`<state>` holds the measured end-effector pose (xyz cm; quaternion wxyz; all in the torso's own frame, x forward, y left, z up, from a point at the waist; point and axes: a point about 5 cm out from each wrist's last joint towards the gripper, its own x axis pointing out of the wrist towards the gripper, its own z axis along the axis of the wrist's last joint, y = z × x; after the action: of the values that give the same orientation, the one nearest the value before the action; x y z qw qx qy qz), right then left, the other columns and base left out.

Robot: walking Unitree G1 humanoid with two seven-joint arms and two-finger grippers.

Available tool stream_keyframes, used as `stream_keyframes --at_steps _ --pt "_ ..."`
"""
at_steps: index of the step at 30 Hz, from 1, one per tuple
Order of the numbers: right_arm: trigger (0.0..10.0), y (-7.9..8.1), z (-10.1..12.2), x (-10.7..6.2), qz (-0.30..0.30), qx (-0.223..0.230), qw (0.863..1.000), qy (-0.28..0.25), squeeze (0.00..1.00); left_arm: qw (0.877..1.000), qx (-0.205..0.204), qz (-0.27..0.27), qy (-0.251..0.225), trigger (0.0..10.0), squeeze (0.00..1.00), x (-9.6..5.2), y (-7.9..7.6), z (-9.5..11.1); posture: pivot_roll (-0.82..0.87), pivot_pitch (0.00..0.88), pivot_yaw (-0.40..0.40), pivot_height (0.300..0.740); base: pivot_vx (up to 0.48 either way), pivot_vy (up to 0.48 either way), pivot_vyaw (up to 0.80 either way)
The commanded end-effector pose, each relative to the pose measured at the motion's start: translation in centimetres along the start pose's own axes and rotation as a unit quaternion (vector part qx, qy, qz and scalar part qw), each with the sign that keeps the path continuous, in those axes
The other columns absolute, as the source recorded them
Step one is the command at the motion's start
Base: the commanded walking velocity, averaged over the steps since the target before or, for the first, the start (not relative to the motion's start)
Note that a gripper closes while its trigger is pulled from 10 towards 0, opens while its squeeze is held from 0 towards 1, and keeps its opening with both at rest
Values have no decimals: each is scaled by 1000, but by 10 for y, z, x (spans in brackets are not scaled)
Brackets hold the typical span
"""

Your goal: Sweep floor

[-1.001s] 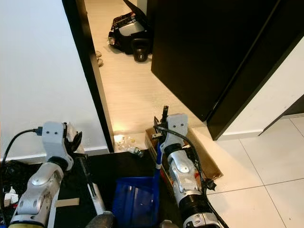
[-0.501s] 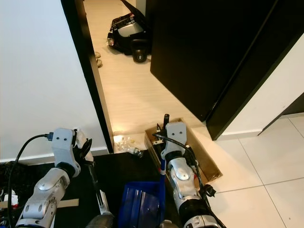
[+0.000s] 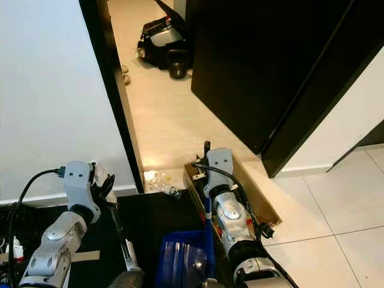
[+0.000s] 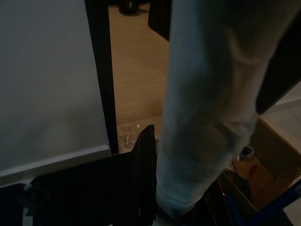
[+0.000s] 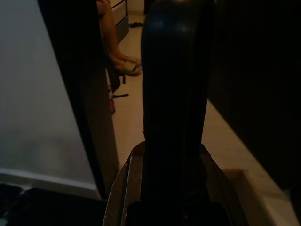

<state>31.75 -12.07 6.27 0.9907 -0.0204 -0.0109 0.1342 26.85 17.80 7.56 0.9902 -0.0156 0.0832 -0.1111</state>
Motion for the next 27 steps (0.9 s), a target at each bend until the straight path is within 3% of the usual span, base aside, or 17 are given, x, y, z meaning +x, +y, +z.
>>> stream_keyframes --at_steps 1,8,10,13,15,19,20,21,24,27 --pt "10000 5 -13 -9 5 16 1000 22 0 1000 -4 1 -5 10000 0 -3 -2 -1 208 111 -15 740 0 0 0" --pt "10000 11 -36 -24 10 12 995 103 0 1000 -3 4 -3 10000 0 -6 0 -2 202 122 -18 740 0 0 0" --pt "10000 14 -32 -24 26 37 993 109 0 1000 -1 6 -1 10000 0 -6 2 -2 191 128 -19 740 0 0 0" --pt "10000 15 -26 -24 41 24 992 121 0 1000 -1 9 0 10000 0 -4 2 -2 182 127 -22 740 0 0 0" --pt "10000 14 -26 -30 55 37 984 167 0 1000 -1 10 -2 10000 0 -3 2 0 175 128 -26 740 0 0 0" --pt "10000 13 -26 -35 62 55 978 194 0 1000 -1 11 -4 10000 0 -2 2 1 171 129 -29 740 0 0 0" --pt "10000 13 -26 -44 70 78 965 239 0 1000 -1 13 -6 10000 0 -2 2 2 167 130 -33 740 0 0 0" --pt "10000 13 -26 -44 70 78 965 239 0 1000 -1 13 -6 10000 0 -2 2 2 167 130 -33 740 0 0 0" --pt "10000 12 -24 -58 69 121 945 296 0 1000 -2 15 -6 10000 0 -2 2 2 167 130 -33 740 0 0 0" --pt "10000 6 -26 -70 65 122 935 327 0 1000 -1 16 -5 10000 0 -3 2 1 165 129 -39 740 0 0 0"
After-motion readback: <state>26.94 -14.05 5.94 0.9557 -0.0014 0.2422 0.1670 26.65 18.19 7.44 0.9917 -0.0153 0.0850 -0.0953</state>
